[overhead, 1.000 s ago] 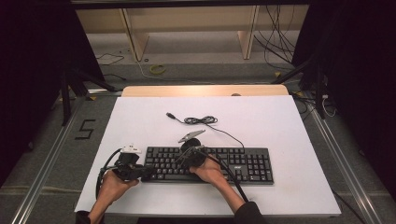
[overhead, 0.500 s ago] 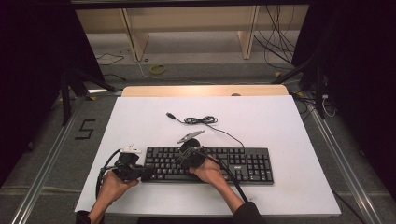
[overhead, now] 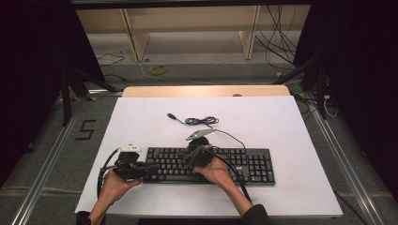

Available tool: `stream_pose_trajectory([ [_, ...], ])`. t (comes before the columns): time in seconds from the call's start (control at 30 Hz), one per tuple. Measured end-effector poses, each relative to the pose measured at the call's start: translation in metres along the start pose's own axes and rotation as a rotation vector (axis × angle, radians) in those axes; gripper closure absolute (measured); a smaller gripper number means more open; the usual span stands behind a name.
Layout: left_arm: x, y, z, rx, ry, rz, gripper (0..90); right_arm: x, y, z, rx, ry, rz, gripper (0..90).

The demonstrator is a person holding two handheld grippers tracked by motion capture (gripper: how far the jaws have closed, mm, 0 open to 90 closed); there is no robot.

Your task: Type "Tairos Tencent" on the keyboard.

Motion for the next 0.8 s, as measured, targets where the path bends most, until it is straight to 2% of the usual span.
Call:
stream_pose_trajectory([
  [0.13,-0.003,0.0,0.0,-0.002,0.013,0.01,60.5,0.002,-0.002,0.005,-0.011,0.008,0.0,73.0],
  [0.37,-0.008,-0.001,0.001,-0.001,0.031,0.016,49.3,0.004,-0.005,0.013,-0.026,0.024,-0.001,64.2],
  [0.5,-0.011,0.0,0.001,-0.004,0.034,0.025,45.8,0.005,-0.008,0.016,-0.032,0.027,-0.003,59.0],
  [0.8,-0.017,0.001,-0.001,-0.002,0.048,0.014,39.9,0.008,-0.012,0.023,-0.037,0.029,-0.003,51.4],
])
Point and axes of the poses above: each handheld gripper's, and its own axes: z roughly backward along the jaws, x roughly out of its underside, y roughly to its right, the point moved 10 cm from there along -z, roughly forward along the jaws, and after that the axes turned 6 degrees about -x, right-handed, at the moved point
